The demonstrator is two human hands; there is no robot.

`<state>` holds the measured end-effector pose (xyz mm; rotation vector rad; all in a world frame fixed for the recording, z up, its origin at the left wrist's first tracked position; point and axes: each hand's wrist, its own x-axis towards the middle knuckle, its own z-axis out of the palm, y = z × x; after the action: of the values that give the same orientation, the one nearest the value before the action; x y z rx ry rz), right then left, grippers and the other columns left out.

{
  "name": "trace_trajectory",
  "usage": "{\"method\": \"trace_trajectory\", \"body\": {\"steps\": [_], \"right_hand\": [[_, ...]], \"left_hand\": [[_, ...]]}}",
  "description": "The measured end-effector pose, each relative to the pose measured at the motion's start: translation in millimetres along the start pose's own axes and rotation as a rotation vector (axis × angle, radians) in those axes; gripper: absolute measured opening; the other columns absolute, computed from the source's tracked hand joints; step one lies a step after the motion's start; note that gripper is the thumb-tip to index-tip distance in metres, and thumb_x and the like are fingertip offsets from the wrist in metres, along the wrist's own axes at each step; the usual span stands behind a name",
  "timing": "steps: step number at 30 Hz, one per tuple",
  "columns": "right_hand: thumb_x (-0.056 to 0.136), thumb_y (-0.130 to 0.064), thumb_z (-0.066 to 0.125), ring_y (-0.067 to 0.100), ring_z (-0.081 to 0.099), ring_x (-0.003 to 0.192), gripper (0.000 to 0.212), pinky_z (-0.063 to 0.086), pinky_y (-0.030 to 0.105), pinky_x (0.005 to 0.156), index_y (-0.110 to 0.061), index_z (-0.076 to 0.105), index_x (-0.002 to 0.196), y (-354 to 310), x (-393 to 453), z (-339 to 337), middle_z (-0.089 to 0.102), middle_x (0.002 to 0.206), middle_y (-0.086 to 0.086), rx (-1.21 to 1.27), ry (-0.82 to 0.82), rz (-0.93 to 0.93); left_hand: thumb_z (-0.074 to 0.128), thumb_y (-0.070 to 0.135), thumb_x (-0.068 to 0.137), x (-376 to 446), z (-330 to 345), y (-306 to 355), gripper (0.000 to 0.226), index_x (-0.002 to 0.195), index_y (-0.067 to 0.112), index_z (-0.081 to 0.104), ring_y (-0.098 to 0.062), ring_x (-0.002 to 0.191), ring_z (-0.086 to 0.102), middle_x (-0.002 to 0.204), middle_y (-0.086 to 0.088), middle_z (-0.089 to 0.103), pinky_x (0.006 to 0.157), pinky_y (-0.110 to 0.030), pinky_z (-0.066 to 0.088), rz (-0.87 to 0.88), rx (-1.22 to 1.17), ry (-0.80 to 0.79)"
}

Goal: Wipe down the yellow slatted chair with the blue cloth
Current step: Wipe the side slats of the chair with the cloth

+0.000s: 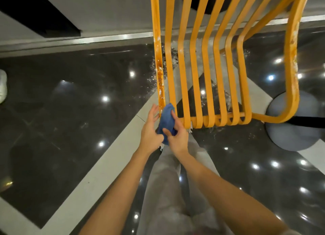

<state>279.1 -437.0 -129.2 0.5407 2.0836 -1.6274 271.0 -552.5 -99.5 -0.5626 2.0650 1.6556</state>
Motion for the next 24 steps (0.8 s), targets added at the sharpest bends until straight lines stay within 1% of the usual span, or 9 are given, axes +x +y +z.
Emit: {"method": "trace_trajectory", "body": {"steps": [4,5,7,10,13,16,19,21,24], "right_hand": [[0.081,0.001,0.071,0.022,0.067,0.095,0.065,0.057,0.033,0.079,-0.019,0.05,0.139,-6,20,8,0.068,0.112,0.012,-0.013,0.083,-0.045],[0.081,-0.003,0.072,0.021,0.066,0.087,0.064,0.057,0.033,0.074,-0.018,0.051,0.139,-9,26,8,0.069,0.104,0.011,-0.052,0.095,-0.06],[0.083,-0.01,0.074,0.015,0.058,0.077,0.061,0.051,0.021,0.066,-0.015,0.051,0.14,-21,41,6,0.067,0.096,0.007,-0.098,0.096,-0.12],[0.085,-0.007,0.072,0.009,0.059,0.091,0.061,0.05,0.009,0.072,-0.006,0.047,0.14,-53,77,8,0.066,0.113,0.012,-0.082,0.069,-0.177],[0.085,-0.007,0.073,0.011,0.058,0.104,0.061,0.047,0.003,0.079,-0.002,0.047,0.14,-66,98,6,0.063,0.125,0.013,-0.106,0.059,-0.206],[0.086,-0.013,0.073,0.01,0.059,0.101,0.057,0.052,0.015,0.085,-0.006,0.05,0.138,-37,61,0,0.065,0.12,0.012,-0.163,0.059,-0.177],[0.083,-0.013,0.075,0.02,0.065,0.092,0.054,0.055,0.038,0.086,-0.012,0.056,0.134,-5,21,-3,0.07,0.104,0.012,-0.178,0.051,-0.096],[0.08,-0.01,0.077,0.025,0.066,0.088,0.054,0.055,0.038,0.081,-0.011,0.059,0.131,-2,24,-1,0.071,0.097,0.014,-0.182,0.052,-0.066],[0.075,-0.009,0.081,0.022,0.067,0.094,0.058,0.054,0.03,0.083,-0.007,0.06,0.129,-10,42,1,0.071,0.105,0.013,-0.174,-0.002,-0.076]], "left_hand": [[0.067,-0.019,0.076,0,5,2,0.093,0.153,0.006,0.021,0.007,0.126,0.045,0.142,0.009,0.041,0.099,-0.01,0.04,-0.027,-0.078,0.036],[0.069,-0.016,0.078,1,5,1,0.091,0.153,0.007,0.021,0.011,0.122,0.047,0.14,0.01,0.042,0.099,-0.011,0.041,-0.028,-0.085,0.048],[0.071,-0.013,0.078,2,5,-2,0.092,0.153,0.01,0.023,0.006,0.119,0.053,0.137,0.012,0.046,0.094,-0.015,0.047,-0.043,-0.091,0.071],[0.067,-0.019,0.071,1,1,-1,0.098,0.152,0.016,0.023,-0.008,0.123,0.055,0.134,0.018,0.049,0.087,-0.027,0.055,-0.044,-0.083,0.083],[0.065,-0.02,0.071,2,-1,2,0.1,0.152,0.019,0.023,-0.011,0.123,0.052,0.133,0.019,0.047,0.084,-0.032,0.056,-0.053,-0.093,0.087],[0.067,-0.019,0.074,4,-2,3,0.095,0.151,0.017,0.025,-0.01,0.122,0.055,0.136,0.007,0.05,0.087,-0.023,0.055,-0.03,-0.097,0.089],[0.063,-0.02,0.074,2,-1,7,0.09,0.149,0.018,0.029,-0.009,0.126,0.051,0.134,0.015,0.048,0.095,-0.019,0.05,-0.035,-0.105,0.089],[0.061,-0.021,0.073,0,0,9,0.09,0.148,0.018,0.031,-0.011,0.13,0.048,0.136,0.015,0.046,0.101,-0.023,0.048,-0.031,-0.115,0.089],[0.06,-0.022,0.073,3,-1,6,0.086,0.148,0.012,0.033,-0.01,0.13,0.047,0.138,0.008,0.047,0.099,-0.013,0.045,-0.025,-0.128,0.123]]}}
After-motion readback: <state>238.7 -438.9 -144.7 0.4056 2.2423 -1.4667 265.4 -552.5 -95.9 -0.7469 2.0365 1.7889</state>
